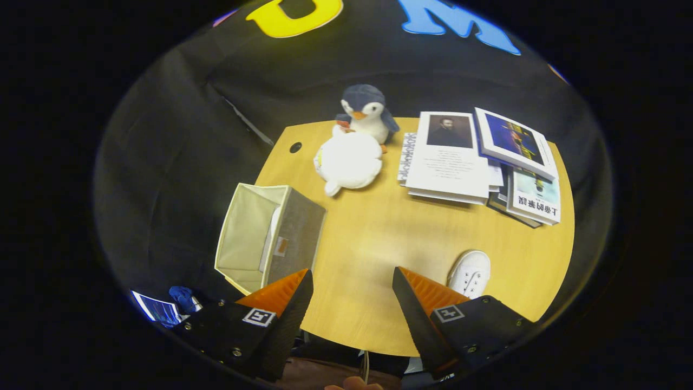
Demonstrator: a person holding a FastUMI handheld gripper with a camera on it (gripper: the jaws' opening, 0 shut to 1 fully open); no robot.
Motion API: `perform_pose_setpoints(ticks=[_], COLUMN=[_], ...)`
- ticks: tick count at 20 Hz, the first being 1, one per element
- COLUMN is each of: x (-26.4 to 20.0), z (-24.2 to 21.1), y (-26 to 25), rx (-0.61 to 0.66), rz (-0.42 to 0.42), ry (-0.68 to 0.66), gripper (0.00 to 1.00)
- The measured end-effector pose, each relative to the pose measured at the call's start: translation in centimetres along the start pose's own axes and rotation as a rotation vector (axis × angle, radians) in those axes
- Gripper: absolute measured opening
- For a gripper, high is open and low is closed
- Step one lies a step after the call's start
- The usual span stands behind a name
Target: Open the storage box then place both shoes into the box .Put the left shoe in first, then the right shoe, with the right side of both shoes facing outward in a uniform manner.
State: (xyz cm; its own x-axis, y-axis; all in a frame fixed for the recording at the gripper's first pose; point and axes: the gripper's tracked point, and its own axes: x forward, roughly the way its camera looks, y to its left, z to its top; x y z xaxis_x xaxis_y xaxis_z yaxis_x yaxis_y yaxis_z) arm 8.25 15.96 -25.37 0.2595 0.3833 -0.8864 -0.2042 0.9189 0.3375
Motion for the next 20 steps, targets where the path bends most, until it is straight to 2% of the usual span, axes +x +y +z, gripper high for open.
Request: perform_pose_setpoints(ticks=[10,20], x=[0.2,1.1], z=[-5.7,-11.4], y=[-12.4,-18.3], rx=[0.180,0.245], rz=[-0.111,-0.159], ry=[0.019,0.087], gripper=[0.90,0.90])
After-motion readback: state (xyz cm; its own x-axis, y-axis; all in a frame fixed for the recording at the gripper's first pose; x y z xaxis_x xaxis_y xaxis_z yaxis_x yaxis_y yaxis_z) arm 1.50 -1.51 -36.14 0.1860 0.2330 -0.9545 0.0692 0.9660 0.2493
